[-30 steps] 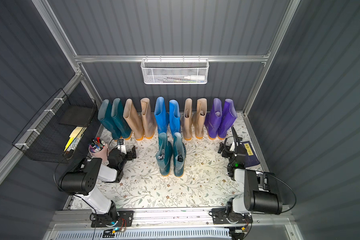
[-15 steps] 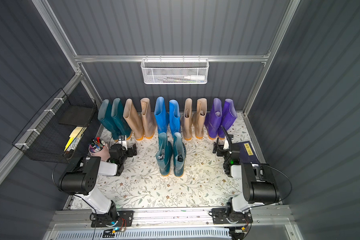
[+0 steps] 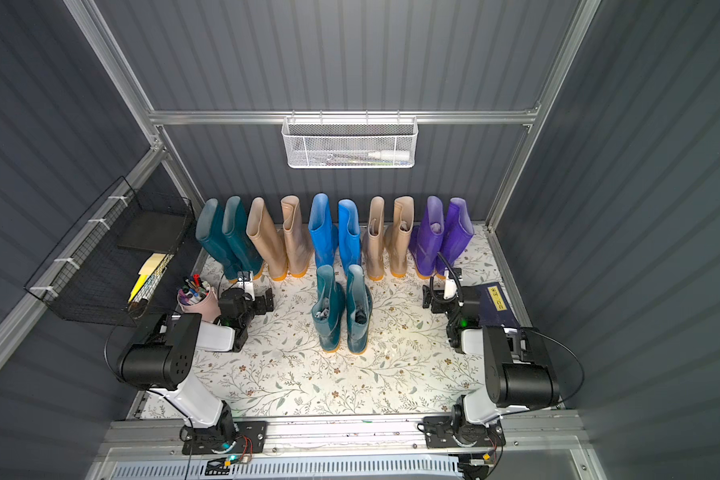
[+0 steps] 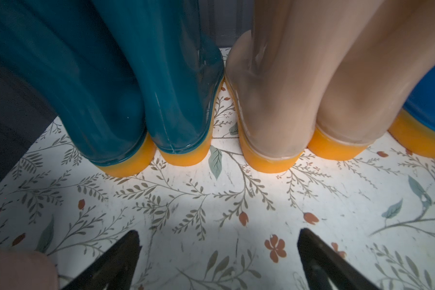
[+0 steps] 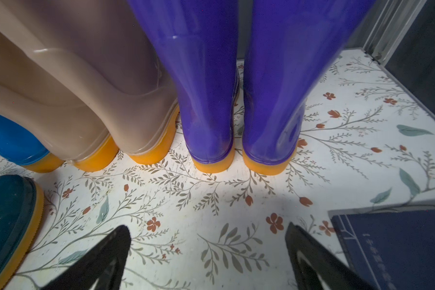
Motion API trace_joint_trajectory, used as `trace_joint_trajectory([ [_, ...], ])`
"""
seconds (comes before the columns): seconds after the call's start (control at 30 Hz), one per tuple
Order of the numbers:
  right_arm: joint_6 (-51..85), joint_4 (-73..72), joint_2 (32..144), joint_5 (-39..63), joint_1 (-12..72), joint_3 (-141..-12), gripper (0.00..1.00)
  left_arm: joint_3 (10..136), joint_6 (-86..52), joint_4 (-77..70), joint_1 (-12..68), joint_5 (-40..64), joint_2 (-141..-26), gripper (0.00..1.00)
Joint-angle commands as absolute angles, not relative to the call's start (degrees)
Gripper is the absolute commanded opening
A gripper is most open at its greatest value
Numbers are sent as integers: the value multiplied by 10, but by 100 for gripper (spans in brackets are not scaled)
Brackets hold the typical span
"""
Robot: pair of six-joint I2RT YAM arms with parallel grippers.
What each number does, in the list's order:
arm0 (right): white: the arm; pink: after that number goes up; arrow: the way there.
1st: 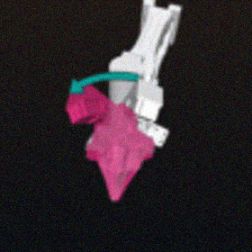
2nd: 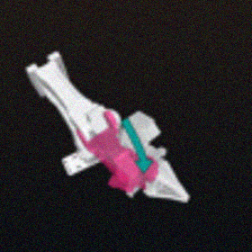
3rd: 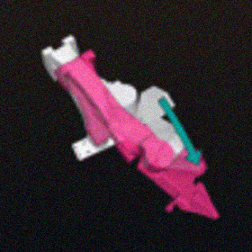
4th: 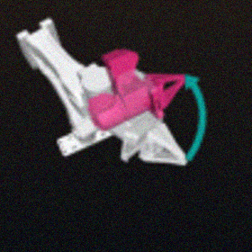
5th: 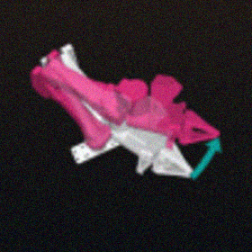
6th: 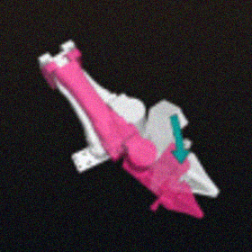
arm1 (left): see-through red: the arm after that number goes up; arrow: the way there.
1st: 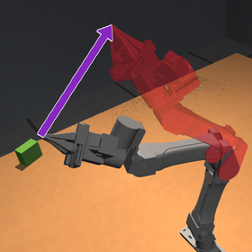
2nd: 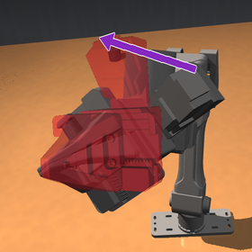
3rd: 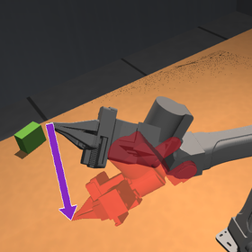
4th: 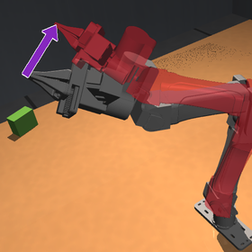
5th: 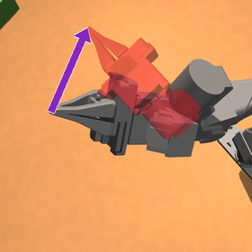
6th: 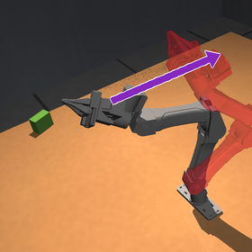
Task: Match and arrange rain boots in pairs
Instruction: Reset both arms
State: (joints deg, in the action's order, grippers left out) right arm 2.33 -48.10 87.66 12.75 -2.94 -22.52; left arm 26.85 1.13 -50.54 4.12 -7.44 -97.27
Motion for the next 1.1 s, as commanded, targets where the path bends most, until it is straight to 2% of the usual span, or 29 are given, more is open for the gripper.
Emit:
trace_joint_trajectory([
  [0.0,13,-467,864,138,-28,-232,99,277,16,-500,38,-78,-980,100],
  [1.07,12,-446,864,140,-28,-241,99,278,16,-500,37,-78,-980,100],
])
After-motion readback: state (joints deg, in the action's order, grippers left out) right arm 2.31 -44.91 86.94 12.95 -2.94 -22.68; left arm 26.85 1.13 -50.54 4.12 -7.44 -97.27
